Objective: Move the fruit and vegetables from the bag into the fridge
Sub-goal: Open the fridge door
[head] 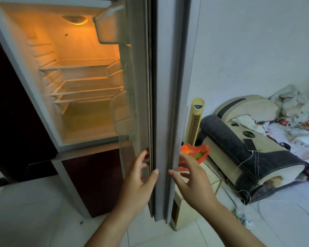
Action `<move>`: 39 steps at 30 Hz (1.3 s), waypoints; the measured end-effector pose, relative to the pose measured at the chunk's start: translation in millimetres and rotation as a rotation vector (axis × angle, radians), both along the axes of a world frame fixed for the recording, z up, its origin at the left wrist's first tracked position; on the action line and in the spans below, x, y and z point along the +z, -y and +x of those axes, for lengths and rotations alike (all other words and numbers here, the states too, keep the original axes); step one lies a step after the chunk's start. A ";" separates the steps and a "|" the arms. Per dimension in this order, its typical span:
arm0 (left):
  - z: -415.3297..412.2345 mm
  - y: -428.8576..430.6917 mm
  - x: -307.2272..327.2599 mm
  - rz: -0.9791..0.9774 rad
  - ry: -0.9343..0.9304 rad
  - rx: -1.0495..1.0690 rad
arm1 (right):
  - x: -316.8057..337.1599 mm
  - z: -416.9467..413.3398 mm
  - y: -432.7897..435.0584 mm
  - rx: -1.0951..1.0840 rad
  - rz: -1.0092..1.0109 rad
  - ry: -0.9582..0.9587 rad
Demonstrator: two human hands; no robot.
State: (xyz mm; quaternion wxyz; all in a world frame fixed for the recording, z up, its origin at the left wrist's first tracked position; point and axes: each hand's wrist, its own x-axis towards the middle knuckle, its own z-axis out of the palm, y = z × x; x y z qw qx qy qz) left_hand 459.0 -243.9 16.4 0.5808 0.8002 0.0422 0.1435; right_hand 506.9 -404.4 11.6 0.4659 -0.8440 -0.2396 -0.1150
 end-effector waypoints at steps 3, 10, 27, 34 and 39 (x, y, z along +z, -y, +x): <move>7.6 15.4 -0.9 0.032 -0.001 -0.012 | -2.5 7.1 15.9 0.002 0.010 -0.009; 24.2 34.4 2.4 0.216 -0.064 -0.165 | -9.8 14.6 41.0 -0.014 0.030 -0.032; 54.0 57.6 -13.1 0.115 -0.037 -0.367 | -7.4 28.4 67.6 -0.270 -0.027 -0.117; 48.7 50.5 -44.9 0.100 -0.139 -0.384 | -17.4 28.9 76.7 -0.312 -0.116 -0.117; 29.4 50.6 -51.7 0.158 -0.185 -0.364 | -40.3 19.5 88.0 -0.279 -0.158 -0.186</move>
